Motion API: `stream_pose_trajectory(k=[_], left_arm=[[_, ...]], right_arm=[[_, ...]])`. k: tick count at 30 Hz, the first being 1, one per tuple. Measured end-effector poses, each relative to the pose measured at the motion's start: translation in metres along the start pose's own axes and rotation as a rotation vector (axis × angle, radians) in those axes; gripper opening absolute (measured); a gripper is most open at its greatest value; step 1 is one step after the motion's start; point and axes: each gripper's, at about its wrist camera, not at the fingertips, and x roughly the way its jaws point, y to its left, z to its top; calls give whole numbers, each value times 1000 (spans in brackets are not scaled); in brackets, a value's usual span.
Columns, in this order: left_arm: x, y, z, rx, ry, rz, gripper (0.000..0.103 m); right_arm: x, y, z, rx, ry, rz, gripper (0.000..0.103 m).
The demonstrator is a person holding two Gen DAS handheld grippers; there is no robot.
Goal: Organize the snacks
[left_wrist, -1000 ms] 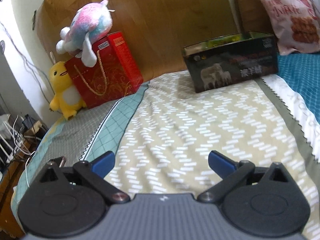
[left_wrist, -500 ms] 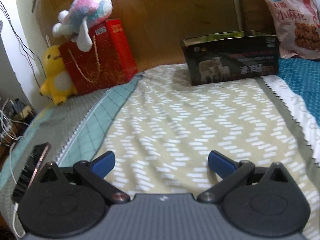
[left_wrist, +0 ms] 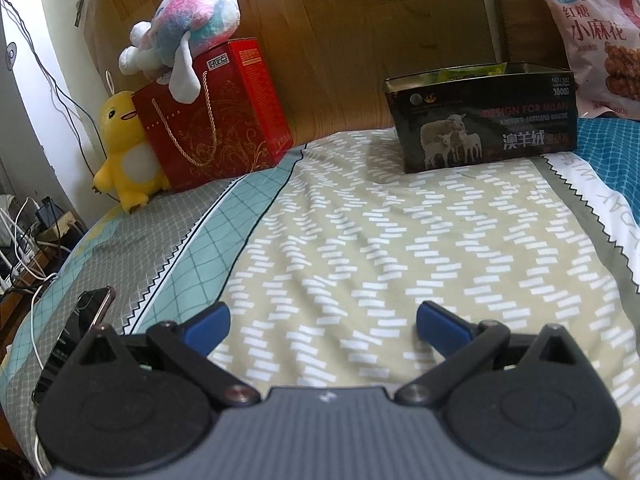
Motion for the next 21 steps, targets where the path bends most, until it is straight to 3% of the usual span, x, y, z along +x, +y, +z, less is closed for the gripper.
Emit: stream_pose_trajectory(k=[9, 21], left_arm=[[-2, 2, -1, -17, 36, 15, 103], [-10, 5, -1, 24, 2, 43, 103]], right_arm=[[-2, 4, 3, -1, -1, 25, 96], [-1, 3, 3, -2, 5, 26, 96]])
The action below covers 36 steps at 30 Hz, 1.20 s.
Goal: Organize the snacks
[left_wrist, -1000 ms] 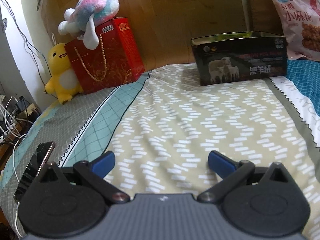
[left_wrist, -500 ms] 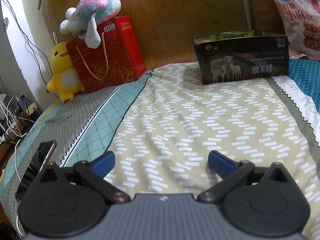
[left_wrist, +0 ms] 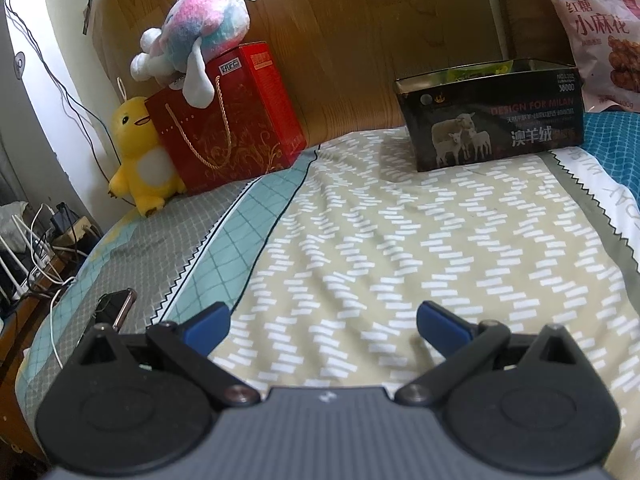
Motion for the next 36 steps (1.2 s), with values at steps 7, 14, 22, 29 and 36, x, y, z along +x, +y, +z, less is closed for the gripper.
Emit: stream_pose_trajectory(k=[7, 14, 22, 29, 36], left_arm=[[-3, -1, -1, 22, -16, -8, 103], [-5, -1, -2, 44, -47, 34, 103], [-3, -1, -5, 60, -39, 32, 103], [-2, -3, -6, 64, -7, -7, 103], [-1, -3, -6, 65, 1, -19, 103]], right_arm=[[0, -1, 0, 2, 5, 1, 96], [0, -1, 0, 3, 5, 1, 96], [0, -1, -1, 5, 7, 1, 96], [0, -2, -2, 5, 9, 3, 96], [1, -3, -3, 6, 14, 4, 96]])
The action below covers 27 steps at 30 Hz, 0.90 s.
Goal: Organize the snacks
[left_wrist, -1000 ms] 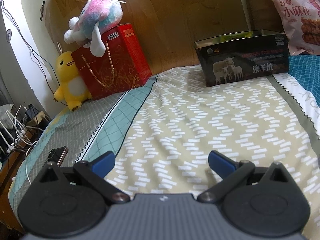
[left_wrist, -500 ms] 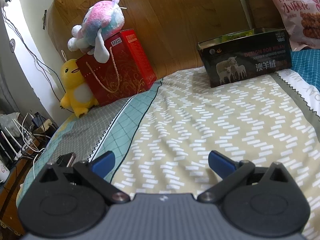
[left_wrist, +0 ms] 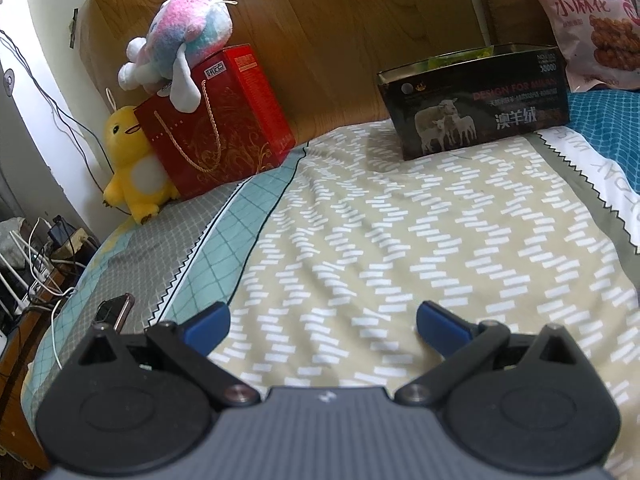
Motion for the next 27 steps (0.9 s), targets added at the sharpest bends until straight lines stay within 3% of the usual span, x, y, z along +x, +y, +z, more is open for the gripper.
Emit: stream_pose_trajectory(k=[27], left_arm=[[-3, 1, 0, -24, 24, -44, 103]], right_arm=[[-2, 1, 1, -3, -7, 0, 96]])
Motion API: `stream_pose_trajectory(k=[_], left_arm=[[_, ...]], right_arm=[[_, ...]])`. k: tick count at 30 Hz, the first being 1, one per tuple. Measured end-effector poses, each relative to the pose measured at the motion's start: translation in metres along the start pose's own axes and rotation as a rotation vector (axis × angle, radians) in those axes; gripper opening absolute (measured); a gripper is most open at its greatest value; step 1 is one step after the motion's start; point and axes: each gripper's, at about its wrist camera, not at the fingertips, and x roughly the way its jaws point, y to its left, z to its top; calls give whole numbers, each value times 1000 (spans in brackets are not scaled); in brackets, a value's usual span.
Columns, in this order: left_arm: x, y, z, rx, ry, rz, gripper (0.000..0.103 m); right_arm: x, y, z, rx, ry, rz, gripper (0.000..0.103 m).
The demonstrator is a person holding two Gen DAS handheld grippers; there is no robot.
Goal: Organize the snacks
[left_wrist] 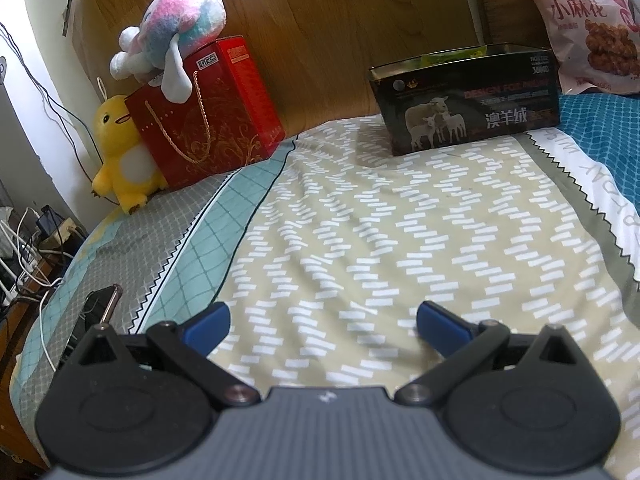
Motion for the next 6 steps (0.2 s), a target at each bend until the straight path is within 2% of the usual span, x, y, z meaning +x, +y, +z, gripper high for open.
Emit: stream_pose_trajectory(k=[6], left_arm=[[-1, 2, 1, -16, 12, -58, 103]], right_arm=[[0, 2, 1, -16, -3, -3, 96]])
